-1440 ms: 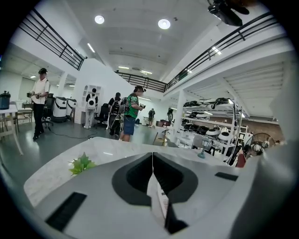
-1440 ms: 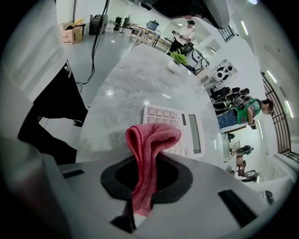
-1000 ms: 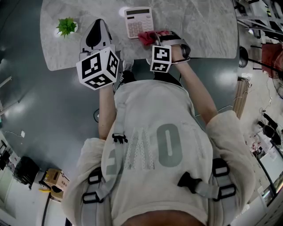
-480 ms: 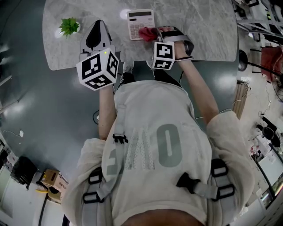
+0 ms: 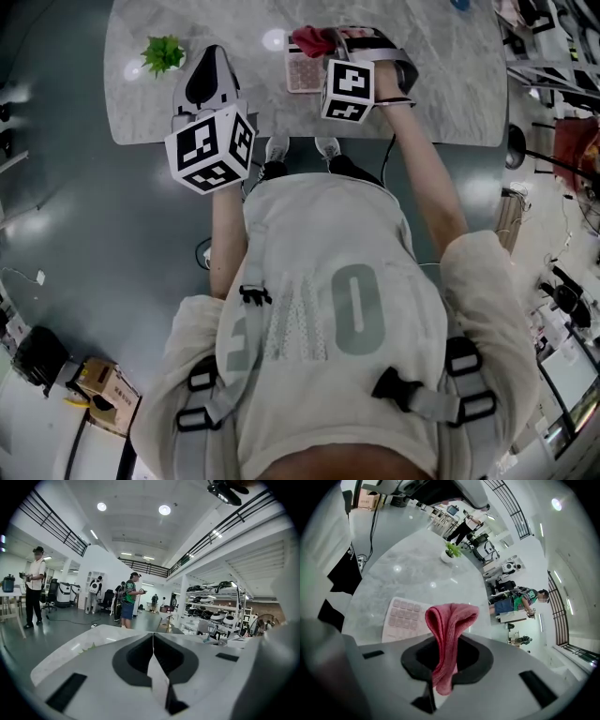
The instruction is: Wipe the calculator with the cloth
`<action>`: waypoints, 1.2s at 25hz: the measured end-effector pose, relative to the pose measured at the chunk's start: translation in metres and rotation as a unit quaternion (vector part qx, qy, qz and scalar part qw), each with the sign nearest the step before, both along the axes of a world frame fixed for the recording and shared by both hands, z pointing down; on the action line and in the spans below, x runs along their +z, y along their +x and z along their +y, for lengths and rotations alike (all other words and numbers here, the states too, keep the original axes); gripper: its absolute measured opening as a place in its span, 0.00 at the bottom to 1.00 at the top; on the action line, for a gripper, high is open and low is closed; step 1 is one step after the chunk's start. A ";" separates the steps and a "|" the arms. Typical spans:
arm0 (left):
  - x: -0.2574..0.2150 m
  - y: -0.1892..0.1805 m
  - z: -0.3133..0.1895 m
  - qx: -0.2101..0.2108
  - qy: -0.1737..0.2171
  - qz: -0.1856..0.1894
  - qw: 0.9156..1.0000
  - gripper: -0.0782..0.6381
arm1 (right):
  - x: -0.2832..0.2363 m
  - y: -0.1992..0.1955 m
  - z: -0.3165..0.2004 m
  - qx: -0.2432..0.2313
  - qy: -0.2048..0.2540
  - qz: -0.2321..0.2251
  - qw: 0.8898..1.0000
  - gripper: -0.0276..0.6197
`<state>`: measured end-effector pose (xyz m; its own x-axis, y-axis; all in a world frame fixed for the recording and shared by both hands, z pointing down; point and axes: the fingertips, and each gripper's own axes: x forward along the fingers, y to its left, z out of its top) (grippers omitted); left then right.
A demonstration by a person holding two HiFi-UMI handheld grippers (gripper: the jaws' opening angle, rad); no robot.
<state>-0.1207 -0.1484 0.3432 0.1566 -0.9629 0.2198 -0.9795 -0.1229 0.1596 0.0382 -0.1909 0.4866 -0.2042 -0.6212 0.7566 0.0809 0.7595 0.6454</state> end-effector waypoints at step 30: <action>0.010 -0.053 0.012 -0.057 -0.014 -0.004 0.998 0.14 | 0.046 -0.039 -0.021 -0.031 -0.036 0.040 0.998 0.13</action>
